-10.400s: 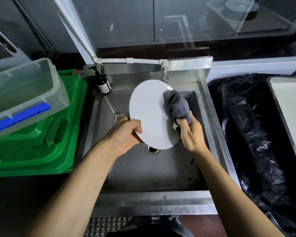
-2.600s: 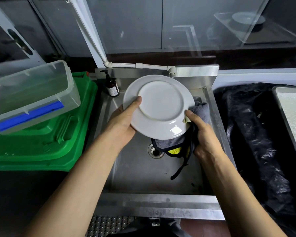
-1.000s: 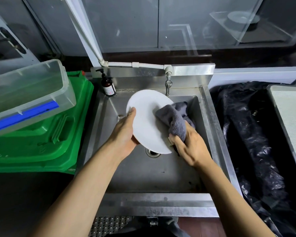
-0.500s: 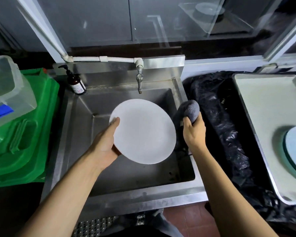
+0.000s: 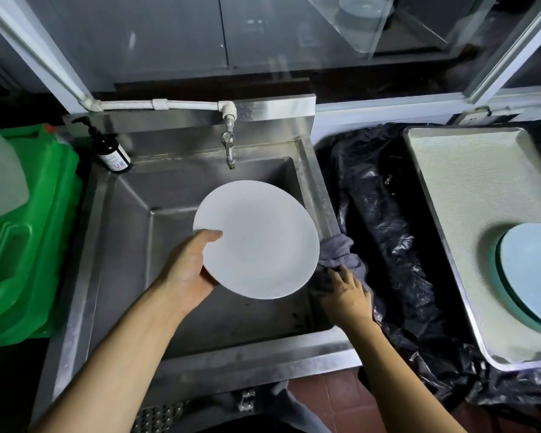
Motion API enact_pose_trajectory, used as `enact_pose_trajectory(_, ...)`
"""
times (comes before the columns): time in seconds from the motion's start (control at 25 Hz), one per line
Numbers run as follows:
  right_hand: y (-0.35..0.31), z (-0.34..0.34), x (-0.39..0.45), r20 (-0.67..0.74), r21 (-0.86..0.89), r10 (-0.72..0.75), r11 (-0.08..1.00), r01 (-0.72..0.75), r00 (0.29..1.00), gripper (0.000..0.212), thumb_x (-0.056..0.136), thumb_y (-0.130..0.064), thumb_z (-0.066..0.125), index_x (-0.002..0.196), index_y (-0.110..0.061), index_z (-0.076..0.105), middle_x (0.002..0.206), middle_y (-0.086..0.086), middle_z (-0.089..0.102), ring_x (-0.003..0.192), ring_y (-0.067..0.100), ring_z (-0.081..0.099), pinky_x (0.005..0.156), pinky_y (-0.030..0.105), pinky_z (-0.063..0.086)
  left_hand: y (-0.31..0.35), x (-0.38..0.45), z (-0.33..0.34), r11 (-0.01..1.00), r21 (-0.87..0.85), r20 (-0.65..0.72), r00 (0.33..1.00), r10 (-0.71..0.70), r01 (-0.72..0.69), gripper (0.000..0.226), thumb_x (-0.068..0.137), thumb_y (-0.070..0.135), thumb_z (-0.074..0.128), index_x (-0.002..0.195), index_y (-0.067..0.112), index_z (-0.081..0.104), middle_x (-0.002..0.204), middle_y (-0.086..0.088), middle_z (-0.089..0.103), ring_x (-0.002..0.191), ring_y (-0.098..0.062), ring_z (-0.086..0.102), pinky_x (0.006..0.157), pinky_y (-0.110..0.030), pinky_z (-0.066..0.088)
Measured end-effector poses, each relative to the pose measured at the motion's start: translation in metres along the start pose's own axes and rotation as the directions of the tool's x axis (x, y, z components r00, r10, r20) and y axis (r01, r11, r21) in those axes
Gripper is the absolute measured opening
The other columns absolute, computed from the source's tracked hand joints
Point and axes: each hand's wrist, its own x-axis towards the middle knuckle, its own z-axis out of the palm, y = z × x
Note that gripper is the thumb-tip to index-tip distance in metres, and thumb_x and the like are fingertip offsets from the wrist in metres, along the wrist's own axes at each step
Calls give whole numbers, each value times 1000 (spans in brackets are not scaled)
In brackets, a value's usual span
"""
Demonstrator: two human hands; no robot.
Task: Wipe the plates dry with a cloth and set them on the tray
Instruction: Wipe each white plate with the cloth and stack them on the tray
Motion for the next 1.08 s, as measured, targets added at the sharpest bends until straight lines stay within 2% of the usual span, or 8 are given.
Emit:
enact_pose_trajectory(0.16,-17,-34,-1,-238,446,9,889,101,971,31,96,-16,54,125,-13,65,121,12,68,110,34,63,80,25,48,-4,0,3,1000,-14,32,999,-10,11,60,64,4,55,123,13,66,118,-10,73,106,-33,70,74,-43,59)
enact_pose_trajectory(0.24,-37,-59,-10,-205,831,85,542,127,975,25,98,-8,50,102,-11,74,90,4,74,87,27,69,59,12,47,-4,-1,4,999,-14,31,999,-29,30,61,59,3,54,119,12,68,116,-10,73,103,-32,70,72,-41,59)
enact_pose_trajectory(0.32,-55,-83,-22,-132,966,124,239,100,983,29,99,-10,49,85,-8,74,75,-1,70,75,17,64,53,14,48,-1,-2,5,999,-4,41,998,-41,41,59,58,3,52,114,13,70,115,-11,74,100,-31,71,73,-40,59)
enact_pose_trajectory(0.36,-61,-91,-27,-124,979,117,176,103,985,30,100,-15,52,82,-5,74,74,0,67,72,14,61,53,15,48,1,-3,5,999,0,49,998,-42,42,59,58,3,52,113,13,70,115,-11,74,101,-31,71,76,-40,59)
enact_pose_trajectory(0.52,-69,-109,-47,-235,958,51,179,222,971,23,98,-15,61,81,-14,77,76,-7,68,71,8,59,62,19,48,14,-4,7,998,38,79,996,-49,46,62,56,6,54,115,13,69,115,-10,74,105,-33,68,88,-46,51)
enact_pose_trajectory(0.72,-57,-115,-56,-282,952,113,152,264,953,26,98,-15,63,80,-23,82,83,-7,74,77,7,64,69,24,52,23,0,17,995,92,165,985,-60,46,46,63,11,58,108,11,70,104,-8,76,83,-24,73,60,-32,54)
enact_pose_trajectory(0.88,-35,-116,-57,-329,936,187,192,294,926,29,98,-18,64,82,-33,83,86,-11,77,78,1,66,69,20,53,23,8,27,977,210,127,992,6,-33,36,85,11,50,114,18,69,114,-6,74,103,-28,66,78,-40,51)
enact_pose_trajectory(1.08,5,-120,-50,-321,942,226,177,286,920,20,98,-23,66,90,-31,83,92,-6,79,81,4,70,69,22,56,19,18,64,953,295,59,997,56,-71,33,90,9,47,103,23,74,95,-4,76,82,-21,68,56,-32,56)
